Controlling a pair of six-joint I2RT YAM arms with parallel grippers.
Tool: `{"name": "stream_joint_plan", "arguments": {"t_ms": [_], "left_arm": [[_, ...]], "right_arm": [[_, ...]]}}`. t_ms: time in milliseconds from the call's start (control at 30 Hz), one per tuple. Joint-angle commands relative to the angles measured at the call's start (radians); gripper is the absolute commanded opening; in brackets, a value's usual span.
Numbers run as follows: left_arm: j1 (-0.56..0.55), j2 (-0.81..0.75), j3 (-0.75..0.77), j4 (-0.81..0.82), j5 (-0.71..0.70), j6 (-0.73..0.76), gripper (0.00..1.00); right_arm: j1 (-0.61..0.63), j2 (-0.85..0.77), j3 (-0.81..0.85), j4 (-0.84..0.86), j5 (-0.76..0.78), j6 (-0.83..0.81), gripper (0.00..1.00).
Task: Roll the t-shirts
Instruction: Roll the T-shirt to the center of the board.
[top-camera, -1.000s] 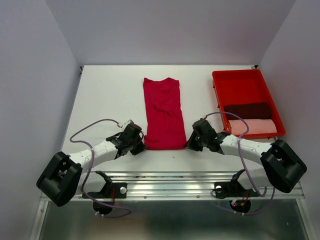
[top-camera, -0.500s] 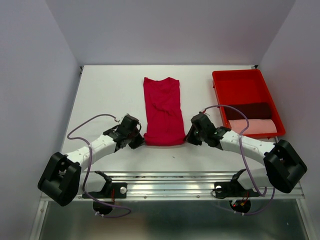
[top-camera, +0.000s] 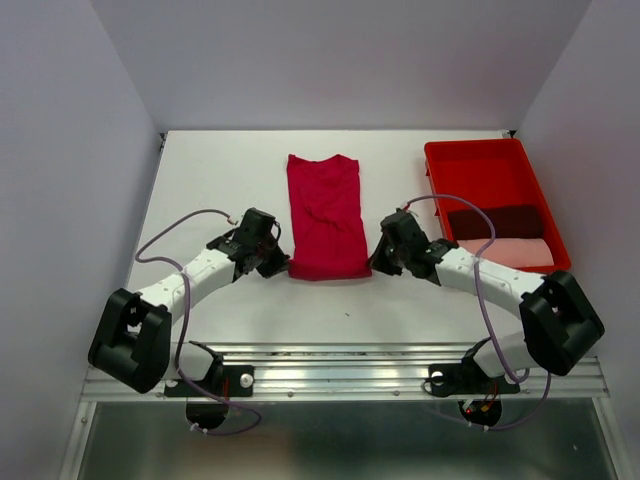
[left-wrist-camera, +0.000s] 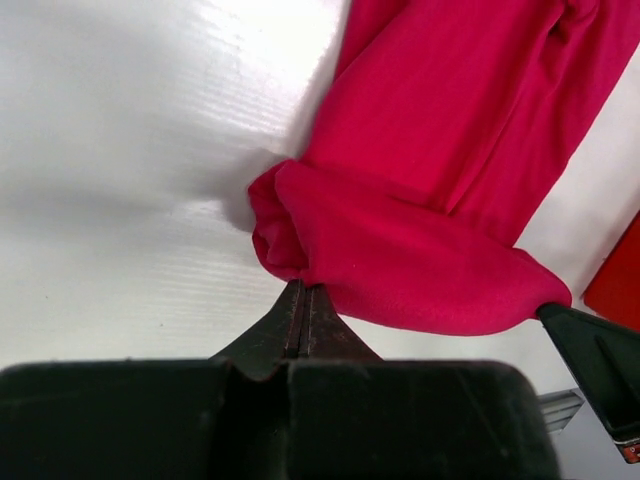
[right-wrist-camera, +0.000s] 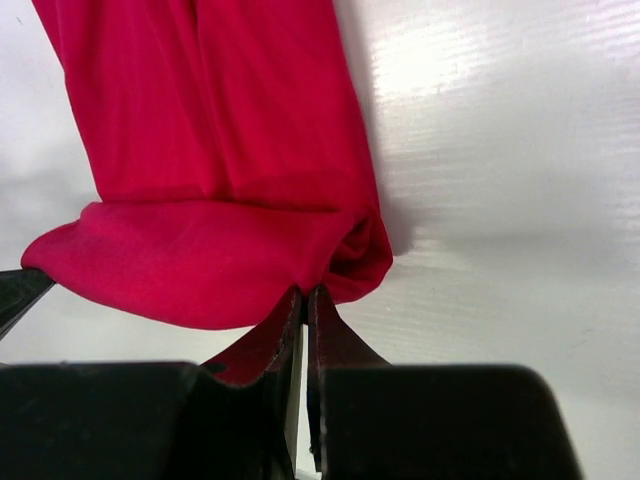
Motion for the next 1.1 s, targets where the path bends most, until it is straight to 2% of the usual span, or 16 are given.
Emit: {"name": "stream_joint_plan", "arguments": {"t_ms": [0,467,600,633,700,800,833,867,900,1000,1067], "left_arm": [[0.028,0.034,0.081,-0.018,-0.006,0.05,0.0],[0.097,0.248,0.217,0.025,0.014,0.133,0.0],[0.105,0.31,0.251,0.042,0.02,0.15,0.0],[0.107,0.318,0.256,0.043,0.02,0.156,0.0],[0.107,0.336,0.269,0.046,0.019,0.162,0.0],[0.108,0.333,0.279,0.043,0.009,0.173,0.16],[0.108,0.329,0.283,0.039,0.0,0.177,0.22],[0.108,0.315,0.294,0.025,-0.006,0.188,0.33],[0.108,0.306,0.299,0.019,-0.012,0.193,0.4],[0.107,0.255,0.315,-0.012,-0.046,0.209,0.53],[0.103,0.223,0.315,-0.033,-0.09,0.213,0.54]], "right_arm": [[-0.025,0.018,0.069,0.003,0.027,-0.041,0.01],[-0.091,0.198,0.213,0.01,0.008,-0.118,0.02],[-0.1,0.241,0.252,0.016,0.011,-0.128,0.06],[-0.111,0.259,0.258,0.02,0.013,-0.131,0.11],[-0.121,0.279,0.276,0.024,0.015,-0.135,0.14],[-0.131,0.294,0.295,0.023,0.01,-0.144,0.21],[-0.131,0.282,0.298,0.021,0.011,-0.15,0.33],[-0.131,0.273,0.298,0.021,0.021,-0.156,0.41],[-0.131,0.259,0.296,0.021,0.027,-0.159,0.53],[-0.131,0.204,0.296,-0.003,0.048,-0.182,0.55],[-0.131,0.173,0.284,-0.017,0.039,-0.199,0.55]]}}
